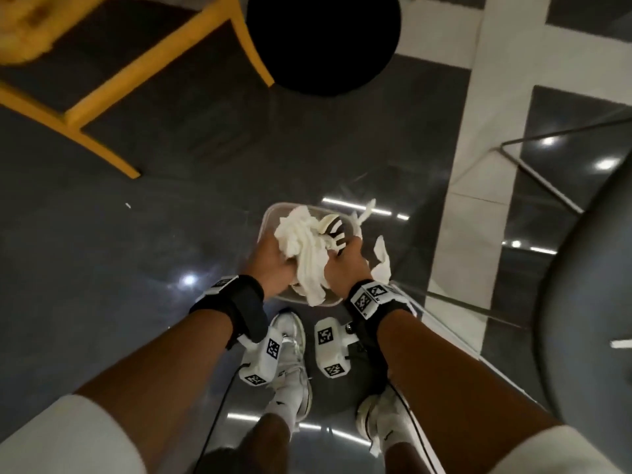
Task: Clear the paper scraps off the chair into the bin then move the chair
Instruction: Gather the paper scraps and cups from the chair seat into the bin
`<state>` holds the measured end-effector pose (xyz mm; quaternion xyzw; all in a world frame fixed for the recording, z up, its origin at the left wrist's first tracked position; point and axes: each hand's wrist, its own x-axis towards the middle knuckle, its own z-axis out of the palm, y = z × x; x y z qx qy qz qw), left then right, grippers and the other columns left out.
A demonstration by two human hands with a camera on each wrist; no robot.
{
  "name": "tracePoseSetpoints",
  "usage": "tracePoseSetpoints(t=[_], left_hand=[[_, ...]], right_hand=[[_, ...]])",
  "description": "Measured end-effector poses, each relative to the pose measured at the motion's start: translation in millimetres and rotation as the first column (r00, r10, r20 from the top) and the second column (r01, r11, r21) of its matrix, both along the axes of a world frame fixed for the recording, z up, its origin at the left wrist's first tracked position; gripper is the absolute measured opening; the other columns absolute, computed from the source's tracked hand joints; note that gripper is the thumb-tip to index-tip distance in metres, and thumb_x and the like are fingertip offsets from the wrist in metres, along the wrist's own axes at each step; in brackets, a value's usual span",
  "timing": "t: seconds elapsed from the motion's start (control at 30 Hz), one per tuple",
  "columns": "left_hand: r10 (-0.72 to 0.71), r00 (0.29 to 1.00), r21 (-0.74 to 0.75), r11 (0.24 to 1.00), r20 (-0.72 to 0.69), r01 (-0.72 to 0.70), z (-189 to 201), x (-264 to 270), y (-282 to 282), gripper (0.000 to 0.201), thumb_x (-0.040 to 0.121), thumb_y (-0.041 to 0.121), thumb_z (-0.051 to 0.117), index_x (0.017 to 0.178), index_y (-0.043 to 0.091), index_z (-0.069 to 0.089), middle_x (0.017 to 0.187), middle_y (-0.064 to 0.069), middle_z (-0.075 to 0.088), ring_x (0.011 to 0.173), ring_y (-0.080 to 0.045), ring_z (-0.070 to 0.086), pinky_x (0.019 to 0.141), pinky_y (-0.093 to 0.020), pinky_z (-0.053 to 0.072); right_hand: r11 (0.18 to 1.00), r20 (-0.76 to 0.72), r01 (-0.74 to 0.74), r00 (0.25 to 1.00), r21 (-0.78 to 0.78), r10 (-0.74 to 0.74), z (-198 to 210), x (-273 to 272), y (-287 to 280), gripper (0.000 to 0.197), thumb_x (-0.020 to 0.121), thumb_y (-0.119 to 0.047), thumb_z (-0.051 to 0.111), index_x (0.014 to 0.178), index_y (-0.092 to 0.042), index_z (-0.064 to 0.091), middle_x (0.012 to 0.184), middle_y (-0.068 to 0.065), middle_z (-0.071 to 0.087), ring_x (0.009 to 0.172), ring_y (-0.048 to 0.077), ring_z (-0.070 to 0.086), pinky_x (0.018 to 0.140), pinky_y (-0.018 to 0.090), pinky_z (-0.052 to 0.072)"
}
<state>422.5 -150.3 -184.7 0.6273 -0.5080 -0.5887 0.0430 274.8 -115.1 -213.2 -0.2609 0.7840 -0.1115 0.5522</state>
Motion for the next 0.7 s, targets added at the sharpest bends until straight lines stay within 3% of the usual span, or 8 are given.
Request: tracePoseSetpoints(t=[0.07,0.13,0.27,0.33,0.4,0.5,0.63,0.7], left_hand=[[-0.014,0.999,0.034,0.999,-0.035,0.015,-15.3,7.0,7.3,0.055,0.083,0.007,0.074,0.108,0.046,0.042,0.105,0.019,0.059,0.092,0.018,0.057,0.094,-0.016,0.051],[0.036,0.999,0.059,0.998,-0.018,-0.035,-28.7,15.6,14.0,0.067,0.077,0.012,0.079,0.126,0.039,0.04,0.118,0.014,0.06,0.104,0.006,0.059,0.102,-0.031,0.051],[0.018,0.991,0.041,0.999,0.132,-0.024,-37.7,27.4,13.4,0.101,0.071,0.021,0.078,0.151,0.036,0.018,0.138,0.012,0.051,0.12,-0.01,0.055,0.099,-0.031,0.05],[-0.018,0.974,-0.063,0.997,0.225,0.033,-40.3,31.5,7.9,0.098,0.068,0.029,0.076,0.149,0.037,0.022,0.145,0.007,0.046,0.129,-0.017,0.049,0.106,-0.042,0.046],[-0.062,0.916,-0.14,0.982,0.397,0.127,-41.5,36.7,2.2,0.094,0.069,0.032,0.075,0.149,0.03,0.026,0.155,-0.001,0.033,0.141,-0.026,0.032,0.115,-0.051,0.032],[-0.034,0.875,-0.109,0.989,0.482,0.099,-44.1,43.2,-2.2,0.087,0.077,0.022,0.072,0.151,0.018,0.026,0.156,-0.009,0.027,0.143,-0.033,0.028,0.117,-0.051,0.027],[-0.007,0.92,0.042,0.999,0.393,-0.01,-65.9,47.1,6.7,0.068,0.091,0.015,0.06,0.15,0.011,0.027,0.151,-0.016,0.041,0.131,-0.037,0.049,0.109,-0.048,0.042],[-0.035,0.913,0.043,0.999,0.407,0.019,-79.8,46.5,14.5,0.048,0.094,0.015,0.053,0.139,0.007,0.04,0.133,-0.02,0.058,0.12,-0.039,0.057,0.1,-0.046,0.047]], right_hand=[[0.998,-0.015,-0.046,0.999,0.032,0.047,-13.1,0.3,4.1,0.048,0.097,-0.025,0.054,0.14,-0.013,0.033,0.13,0.013,0.061,0.118,0.035,0.06,0.098,0.04,0.048],[0.994,-0.016,-0.099,0.995,0.043,0.1,-22.0,1.4,7.0,0.054,0.094,-0.034,0.059,0.139,-0.015,0.035,0.133,0.01,0.06,0.12,0.032,0.06,0.102,0.045,0.049],[0.98,-0.083,-0.201,0.977,-0.018,0.198,-19.6,-1.8,10.8,0.051,0.092,-0.042,0.053,0.136,-0.02,0.037,0.126,0.008,0.062,0.111,0.031,0.064,0.095,0.048,0.053],[0.976,-0.091,-0.214,0.973,-0.04,0.21,-18.2,-5.6,12.0,0.047,0.095,-0.037,0.052,0.138,-0.022,0.038,0.127,0.007,0.063,0.11,0.028,0.064,0.097,0.044,0.052],[0.976,-0.066,-0.211,0.976,-0.051,0.207,-17.3,-9.2,12.0,0.036,0.092,-0.034,0.054,0.127,-0.029,0.046,0.12,0.002,0.066,0.105,0.023,0.065,0.093,0.04,0.053],[0.967,-0.073,-0.232,0.972,-0.105,0.225,-20.1,-14.5,12.6,0.023,0.092,-0.027,0.055,0.115,-0.027,0.059,0.112,-0.002,0.068,0.099,0.017,0.065,0.077,0.023,0.049],[0.971,-0.105,-0.142,0.987,-0.192,0.123,-29.7,-36.2,14.1,0.019,0.093,-0.024,0.053,0.107,-0.029,0.063,0.095,-0.001,0.072,0.085,0.018,0.07,0.082,0.038,0.057],[0.977,-0.111,-0.086,0.992,-0.193,0.065,-39.0,-52.2,16.8,0.017,0.089,-0.028,0.053,0.101,-0.037,0.062,0.09,0.0,0.072,0.079,0.02,0.072,0.078,0.046,0.061]])
